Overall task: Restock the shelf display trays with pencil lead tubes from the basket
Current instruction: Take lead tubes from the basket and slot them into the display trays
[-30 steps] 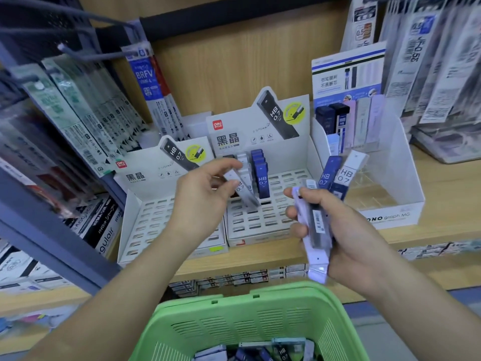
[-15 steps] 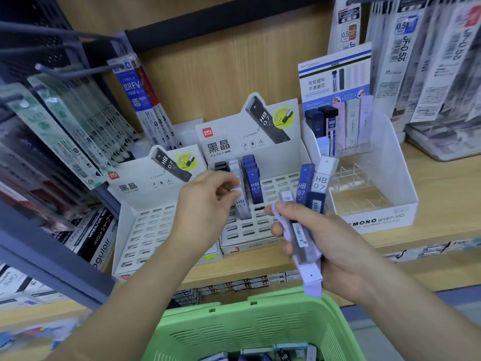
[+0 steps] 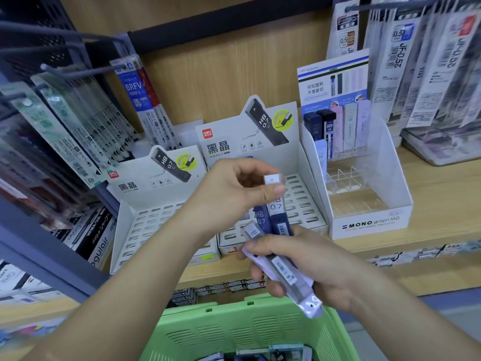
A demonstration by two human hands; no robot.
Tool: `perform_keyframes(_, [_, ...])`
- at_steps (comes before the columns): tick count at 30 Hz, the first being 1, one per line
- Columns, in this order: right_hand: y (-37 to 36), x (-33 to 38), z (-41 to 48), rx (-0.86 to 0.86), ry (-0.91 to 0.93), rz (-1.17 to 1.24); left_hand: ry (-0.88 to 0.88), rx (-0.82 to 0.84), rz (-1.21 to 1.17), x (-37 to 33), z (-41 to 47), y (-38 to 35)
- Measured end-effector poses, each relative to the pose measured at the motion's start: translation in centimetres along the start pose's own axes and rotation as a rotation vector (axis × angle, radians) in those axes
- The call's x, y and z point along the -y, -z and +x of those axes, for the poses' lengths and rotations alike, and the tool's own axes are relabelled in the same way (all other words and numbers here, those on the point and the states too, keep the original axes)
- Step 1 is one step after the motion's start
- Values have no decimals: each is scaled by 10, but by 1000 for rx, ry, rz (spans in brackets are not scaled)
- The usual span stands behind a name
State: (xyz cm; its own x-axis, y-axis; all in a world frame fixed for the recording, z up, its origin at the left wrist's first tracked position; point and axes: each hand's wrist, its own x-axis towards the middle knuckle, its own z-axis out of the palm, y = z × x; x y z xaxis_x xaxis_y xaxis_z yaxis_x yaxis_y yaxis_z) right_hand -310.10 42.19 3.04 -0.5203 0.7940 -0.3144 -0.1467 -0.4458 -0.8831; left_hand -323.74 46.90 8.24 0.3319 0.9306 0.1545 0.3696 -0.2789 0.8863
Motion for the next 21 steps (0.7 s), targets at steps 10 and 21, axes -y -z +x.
perform_keyframes(10, [7,2,-1,31,-11,-50,-67,-285,-541,-11,8,15])
perform_keyframes(21, [32,5,7,-296,103,210,-27,-455,12,35,-20,35])
